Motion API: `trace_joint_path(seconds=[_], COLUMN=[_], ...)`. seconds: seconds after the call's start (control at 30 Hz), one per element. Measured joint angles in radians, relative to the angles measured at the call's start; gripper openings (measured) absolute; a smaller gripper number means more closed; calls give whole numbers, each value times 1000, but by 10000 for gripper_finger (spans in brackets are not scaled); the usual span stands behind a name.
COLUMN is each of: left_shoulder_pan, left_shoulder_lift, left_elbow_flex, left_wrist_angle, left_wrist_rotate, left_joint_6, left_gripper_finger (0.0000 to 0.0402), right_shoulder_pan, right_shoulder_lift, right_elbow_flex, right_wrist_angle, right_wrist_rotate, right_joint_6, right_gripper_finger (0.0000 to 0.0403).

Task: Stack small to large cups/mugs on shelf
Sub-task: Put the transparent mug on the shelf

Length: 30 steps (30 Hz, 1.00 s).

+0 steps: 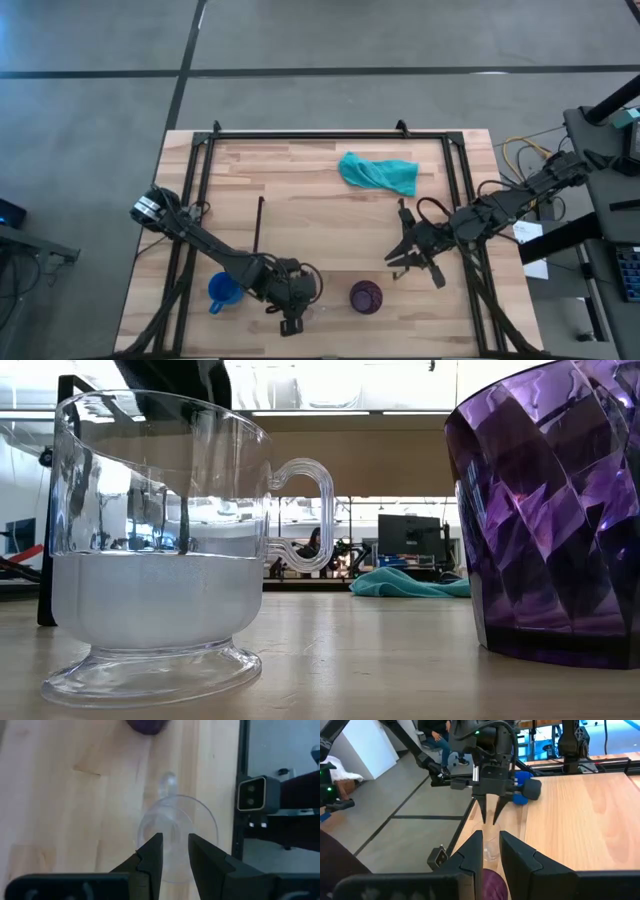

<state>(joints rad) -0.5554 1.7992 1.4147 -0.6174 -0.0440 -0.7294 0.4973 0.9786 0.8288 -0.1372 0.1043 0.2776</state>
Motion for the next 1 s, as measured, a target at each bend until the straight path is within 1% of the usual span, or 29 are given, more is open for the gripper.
trace_joint_path(seconds=[0.3, 0.53, 0.87, 1.0], left_shoulder_pan=[-31, -66, -94, -94], left_shoulder_lift=[-2, 5, 3, -10], left_elbow_flex=[-7, 10, 12, 13], left_wrist_angle=[0, 26, 32, -9], left_wrist_rotate=[-18, 9, 6, -5], left_joint_6=[-98, -26, -22, -17], left_gripper_finger=[77, 77, 77, 77], right_shoulder_pan=[0, 0, 0, 0], right_shoulder_lift=[-3, -3, -3, -3], right_elbow_flex=[0, 0, 0, 0], right_wrist_angle=[-15, -48, -69, -68], right_wrist_rotate=[0, 0, 1, 1], right_joint_6=[0, 0, 0, 3], right_gripper_finger=[59, 59, 59, 59])
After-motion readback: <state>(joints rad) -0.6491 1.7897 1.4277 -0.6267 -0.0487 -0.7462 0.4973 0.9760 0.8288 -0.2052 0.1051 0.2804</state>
